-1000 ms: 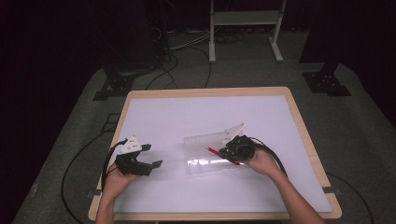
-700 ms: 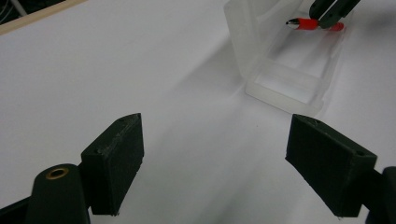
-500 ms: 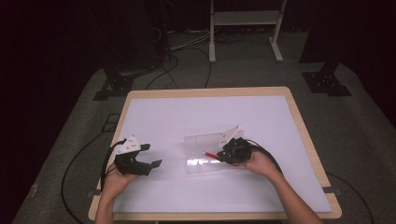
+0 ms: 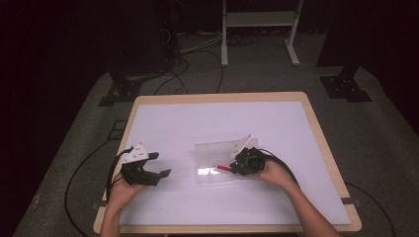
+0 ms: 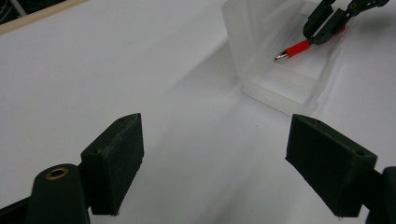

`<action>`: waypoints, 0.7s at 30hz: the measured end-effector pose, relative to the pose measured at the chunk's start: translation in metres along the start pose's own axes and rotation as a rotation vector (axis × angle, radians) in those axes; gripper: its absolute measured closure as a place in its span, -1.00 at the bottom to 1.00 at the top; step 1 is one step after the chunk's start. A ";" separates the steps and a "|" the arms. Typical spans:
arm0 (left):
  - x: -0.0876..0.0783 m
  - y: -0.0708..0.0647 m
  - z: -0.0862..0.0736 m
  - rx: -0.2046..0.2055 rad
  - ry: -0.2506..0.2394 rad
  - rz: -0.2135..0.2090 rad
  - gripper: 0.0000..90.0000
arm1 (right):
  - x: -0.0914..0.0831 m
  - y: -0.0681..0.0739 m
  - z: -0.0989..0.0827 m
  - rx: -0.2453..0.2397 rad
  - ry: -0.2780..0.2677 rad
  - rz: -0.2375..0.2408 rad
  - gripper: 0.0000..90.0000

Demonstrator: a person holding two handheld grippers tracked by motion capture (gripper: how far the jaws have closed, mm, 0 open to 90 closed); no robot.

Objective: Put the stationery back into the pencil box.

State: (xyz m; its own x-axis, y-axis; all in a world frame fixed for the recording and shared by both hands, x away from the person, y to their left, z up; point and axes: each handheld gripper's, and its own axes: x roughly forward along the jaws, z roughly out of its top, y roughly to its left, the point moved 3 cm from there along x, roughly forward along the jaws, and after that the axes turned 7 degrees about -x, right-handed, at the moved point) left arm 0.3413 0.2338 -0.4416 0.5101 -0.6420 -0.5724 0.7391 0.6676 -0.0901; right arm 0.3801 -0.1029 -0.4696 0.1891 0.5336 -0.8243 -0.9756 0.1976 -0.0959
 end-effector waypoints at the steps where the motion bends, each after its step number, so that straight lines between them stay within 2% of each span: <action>1: 0.000 0.000 0.000 0.000 0.000 0.001 -0.59 | 0.000 0.000 0.000 0.005 0.000 0.000 0.75; 16: 0.000 0.001 -0.001 -0.003 0.003 0.001 -0.59 | 0.000 -0.003 -0.004 0.037 -0.014 0.013 0.74; 19: 0.000 0.001 -0.001 -0.008 -0.002 0.003 -0.59 | -0.002 -0.004 -0.004 0.063 -0.036 0.023 0.56; 21: 0.000 0.001 -0.001 -0.009 -0.003 0.003 -0.59 | -0.004 -0.005 -0.004 0.076 -0.048 0.013 0.51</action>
State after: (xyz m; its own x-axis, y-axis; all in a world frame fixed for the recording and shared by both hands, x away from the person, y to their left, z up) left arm 0.3418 0.2350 -0.4423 0.5136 -0.6409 -0.5705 0.7337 0.6728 -0.0952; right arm 0.3842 -0.1098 -0.4684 0.1829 0.5747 -0.7976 -0.9670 0.2513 -0.0407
